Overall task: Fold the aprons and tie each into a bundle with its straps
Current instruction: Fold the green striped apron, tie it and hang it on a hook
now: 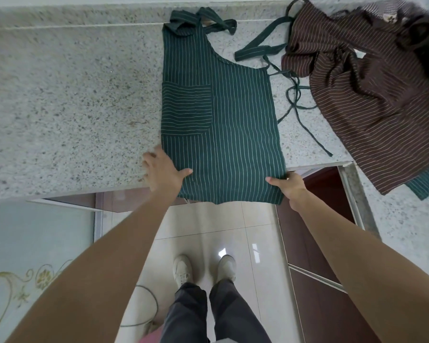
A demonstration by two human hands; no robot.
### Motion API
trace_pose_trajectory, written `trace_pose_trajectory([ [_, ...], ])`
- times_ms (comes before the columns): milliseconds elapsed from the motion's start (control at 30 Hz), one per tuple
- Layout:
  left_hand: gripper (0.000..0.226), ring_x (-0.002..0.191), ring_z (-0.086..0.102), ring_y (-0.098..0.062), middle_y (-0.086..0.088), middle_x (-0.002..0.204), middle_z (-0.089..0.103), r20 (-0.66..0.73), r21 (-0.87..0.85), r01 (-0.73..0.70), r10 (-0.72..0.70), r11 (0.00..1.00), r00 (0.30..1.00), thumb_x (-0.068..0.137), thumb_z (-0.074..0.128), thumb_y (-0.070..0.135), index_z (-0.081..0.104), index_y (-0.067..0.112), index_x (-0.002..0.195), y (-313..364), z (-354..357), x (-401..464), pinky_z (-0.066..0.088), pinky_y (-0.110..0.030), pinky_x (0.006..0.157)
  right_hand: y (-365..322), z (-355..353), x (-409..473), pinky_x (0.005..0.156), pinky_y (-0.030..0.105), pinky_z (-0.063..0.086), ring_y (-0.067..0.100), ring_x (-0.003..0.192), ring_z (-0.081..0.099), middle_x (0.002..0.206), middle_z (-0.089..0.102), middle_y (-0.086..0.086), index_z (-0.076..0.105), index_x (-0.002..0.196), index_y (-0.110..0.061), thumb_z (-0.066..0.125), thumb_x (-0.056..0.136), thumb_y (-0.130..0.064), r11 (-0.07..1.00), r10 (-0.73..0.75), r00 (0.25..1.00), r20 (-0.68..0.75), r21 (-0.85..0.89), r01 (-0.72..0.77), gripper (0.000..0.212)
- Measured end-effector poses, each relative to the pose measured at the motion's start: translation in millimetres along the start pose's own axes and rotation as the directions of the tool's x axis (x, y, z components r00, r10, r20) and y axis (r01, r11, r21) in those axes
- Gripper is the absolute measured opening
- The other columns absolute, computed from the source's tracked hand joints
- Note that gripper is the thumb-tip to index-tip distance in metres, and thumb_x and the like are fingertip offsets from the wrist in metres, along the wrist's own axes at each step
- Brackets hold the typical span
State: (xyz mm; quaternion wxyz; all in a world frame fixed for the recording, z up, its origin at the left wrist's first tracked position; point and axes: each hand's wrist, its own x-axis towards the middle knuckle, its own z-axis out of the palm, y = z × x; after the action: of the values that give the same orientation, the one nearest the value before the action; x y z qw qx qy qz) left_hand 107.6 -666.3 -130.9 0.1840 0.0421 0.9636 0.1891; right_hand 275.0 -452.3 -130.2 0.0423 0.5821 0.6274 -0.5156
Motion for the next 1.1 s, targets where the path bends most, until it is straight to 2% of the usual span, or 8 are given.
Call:
trace_pose_trajectory([
  [100, 0.073, 0.114, 0.052, -0.033, -0.016, 0.124, 0.053, 0.038, -0.185, 0.226, -0.223, 0.956, 0.974, 0.072, 0.078, 0.04, 0.043, 0.003, 0.124, -13.9, 4.4, -2.9, 0.044, -0.05, 0.096, 0.1, -0.9, -3.3, 0.092, 0.035, 0.047, 0.032, 0.109, 0.059, 0.121, 0.062, 0.016, 0.059, 0.118, 0.004, 0.071, 0.082, -0.016, 0.999, 0.053, 0.999, 0.011, 0.006, -0.053, 0.043],
  [233, 0.025, 0.093, 0.063, -0.029, -0.01, 0.096, 0.069, 0.223, -0.298, 0.216, -0.152, 0.93, 0.963, 0.083, 0.07, 0.031, 0.066, 0.007, 0.084, -31.0, -2.1, -9.2, 0.05, -0.041, 0.089, -4.3, -2.9, -9.5, 0.091, 0.034, 0.046, 0.032, 0.111, 0.057, 0.122, 0.061, 0.015, 0.057, 0.12, 0.004, 0.072, 0.082, -0.016, 0.999, 0.024, 0.999, -0.02, 0.028, -0.024, 0.045],
  [400, 0.019, 0.086, 0.06, -0.016, 0.003, 0.085, 0.062, 0.275, -0.672, 0.222, -0.041, 0.706, 0.961, 0.089, 0.063, 0.024, 0.059, 0.007, 0.096, -31.9, -21.0, -32.0, 0.05, -0.026, 0.077, -4.7, -9.7, -17.0, 0.091, 0.033, 0.044, 0.031, 0.115, 0.055, 0.125, 0.059, 0.014, 0.055, 0.123, 0.002, 0.068, 0.086, -0.022, 0.997, 0.013, 0.998, -0.062, 0.071, -0.009, 0.046],
  [500, 0.027, 0.09, 0.062, -0.009, 0.004, 0.1, 0.065, 0.558, -0.612, 0.282, 0.15, 0.739, 0.816, 0.085, 0.067, 0.014, 0.058, 0.014, 0.111, -37.6, -36.6, -44.4, 0.049, -0.026, 0.085, -9.1, -12.5, -24.7, 0.091, 0.034, 0.045, 0.03, 0.11, 0.056, 0.124, 0.059, 0.014, 0.056, 0.122, 0.0, 0.063, 0.089, -0.022, 0.991, 0.003, 0.999, -0.044, 0.133, 0.003, 0.041],
  [600, 0.035, 0.091, 0.063, -0.011, 0.004, 0.101, 0.066, 0.685, -0.543, 0.382, 0.131, 0.748, 0.716, 0.083, 0.067, 0.004, 0.057, 0.015, 0.115, -46.1, -41.0, -49.2, 0.05, -0.026, 0.078, -10.4, -15.6, -33.2, 0.083, 0.033, 0.046, 0.024, 0.095, 0.057, 0.116, 0.061, 0.012, 0.055, 0.122, 0.0, 0.064, 0.087, -0.012, 0.985, -0.004, 0.999, 0.036, 0.173, -0.002, 0.038],
  [767, 0.031, 0.086, 0.066, -0.02, -0.013, 0.103, 0.068, 0.488, -0.594, 0.359, -0.033, 0.72, 0.872, 0.08, 0.07, 0.003, 0.063, -0.007, 0.109, -52.5, -39.7, -48.6, 0.054, -0.028, 0.083, -4.7, -26.7, -33.6, 0.04, 0.014, 0.043, 0.01, 0.048, 0.058, 0.084, 0.065, 0.01, 0.063, 0.108, 0.009, 0.072, 0.08, -0.005, 0.996, -0.069, 0.997, -0.019, 0.059, 0.07, 0.032],
  [967, 0.039, 0.062, 0.054, -0.012, -0.011, 0.087, 0.059, 0.344, -0.705, 0.341, -0.121, 0.621, 0.931, 0.083, 0.065, -0.005, 0.05, 0.005, 0.117, -36.5, -44.9, -60.3, 0.045, -0.011, 0.042, -9.0, -29.4, -33.7, 0.081, 0.03, 0.047, 0.03, 0.1, 0.062, 0.113, 0.065, 0.015, 0.059, 0.117, 0.001, 0.073, 0.08, -0.013, 0.978, -0.189, 0.979, -0.077, -0.105, 0.181, 0.042],
  [1100, 0.045, 0.081, 0.056, -0.016, -0.007, 0.111, 0.057, 0.256, -0.749, 0.239, -0.063, 0.618, 0.965, 0.086, 0.056, -0.01, 0.049, 0.011, 0.125, -25.2, -55.2, -63.6, 0.049, -0.013, 0.046, -14.0, -39.2, -38.3, 0.044, 0.019, 0.048, 0.012, 0.055, 0.058, 0.104, 0.057, 0.017, 0.043, 0.127, -0.012, 0.07, 0.08, 0.0, 0.993, -0.098, 0.995, 0.036, 0.075, 0.095, 0.055],
])
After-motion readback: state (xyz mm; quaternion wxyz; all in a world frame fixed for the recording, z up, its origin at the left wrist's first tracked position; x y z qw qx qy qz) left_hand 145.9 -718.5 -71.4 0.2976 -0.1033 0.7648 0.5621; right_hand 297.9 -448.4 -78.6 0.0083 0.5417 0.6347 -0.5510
